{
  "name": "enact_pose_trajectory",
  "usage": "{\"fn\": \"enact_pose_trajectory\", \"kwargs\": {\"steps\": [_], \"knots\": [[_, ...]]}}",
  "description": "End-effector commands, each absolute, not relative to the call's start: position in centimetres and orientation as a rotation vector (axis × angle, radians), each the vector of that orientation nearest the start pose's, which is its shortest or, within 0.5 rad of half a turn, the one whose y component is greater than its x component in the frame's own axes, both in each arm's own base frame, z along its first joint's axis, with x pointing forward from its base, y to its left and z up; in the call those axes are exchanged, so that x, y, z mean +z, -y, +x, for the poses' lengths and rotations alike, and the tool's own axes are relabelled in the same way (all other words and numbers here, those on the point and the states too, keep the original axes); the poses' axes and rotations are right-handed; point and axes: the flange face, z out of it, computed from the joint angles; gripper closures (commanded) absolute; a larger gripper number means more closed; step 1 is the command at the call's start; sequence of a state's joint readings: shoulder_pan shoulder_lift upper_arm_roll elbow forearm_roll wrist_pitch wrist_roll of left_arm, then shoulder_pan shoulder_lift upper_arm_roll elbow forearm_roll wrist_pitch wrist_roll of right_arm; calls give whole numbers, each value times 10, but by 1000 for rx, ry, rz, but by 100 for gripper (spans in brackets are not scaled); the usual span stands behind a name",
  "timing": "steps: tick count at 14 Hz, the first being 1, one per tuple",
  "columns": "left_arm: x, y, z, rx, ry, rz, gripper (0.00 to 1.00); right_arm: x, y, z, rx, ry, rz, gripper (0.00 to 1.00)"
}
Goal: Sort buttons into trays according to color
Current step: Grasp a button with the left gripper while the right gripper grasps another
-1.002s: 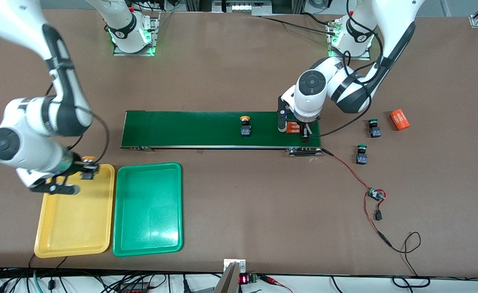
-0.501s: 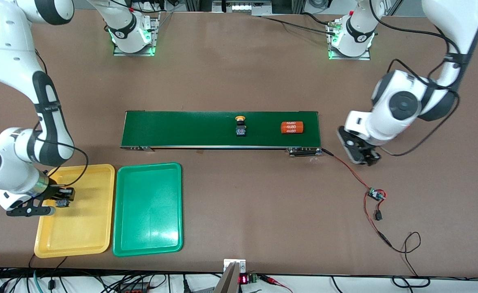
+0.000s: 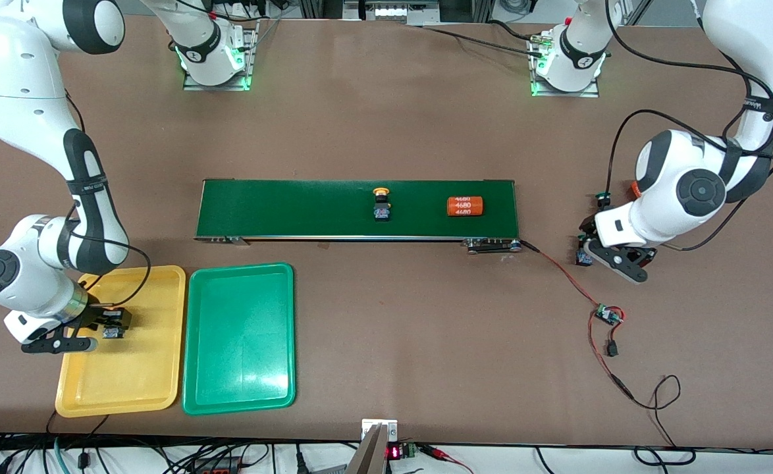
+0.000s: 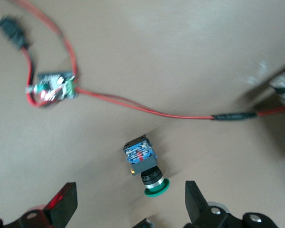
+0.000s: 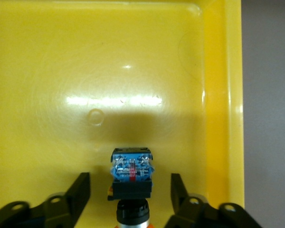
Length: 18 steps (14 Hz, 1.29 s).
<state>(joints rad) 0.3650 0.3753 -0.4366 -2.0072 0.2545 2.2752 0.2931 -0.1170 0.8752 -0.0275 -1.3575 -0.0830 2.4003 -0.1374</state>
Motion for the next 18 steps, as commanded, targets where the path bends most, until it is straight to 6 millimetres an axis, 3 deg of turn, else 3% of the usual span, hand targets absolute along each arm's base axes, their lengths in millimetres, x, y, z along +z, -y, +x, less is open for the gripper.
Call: {"fn": "enact_pose_trajectory", "kwargs": {"steps": [1,3,6,9,11,13,18], "knots": [[266,27,607,108,-505,-3099,0,249,95,743,-143,86,-3218,7],[245,23,610,140,-360,-3132,0,290,67,734,-27,-43,-3171,7],[230,19,610,165,-236,-3145,0,326,26,712,120,-102,-3096,6],[212,12,610,165,-217,-3156,0,342,-14,667,58,-157,-3029,6],[204,11,610,159,-220,-3160,0,342,-44,629,37,-213,-3036,6],[192,13,606,193,-234,-3163,0,337,-115,598,58,-232,-3051,5],[171,18,594,263,-238,-3172,0,331,-237,561,78,-254,-3068,4]]}}
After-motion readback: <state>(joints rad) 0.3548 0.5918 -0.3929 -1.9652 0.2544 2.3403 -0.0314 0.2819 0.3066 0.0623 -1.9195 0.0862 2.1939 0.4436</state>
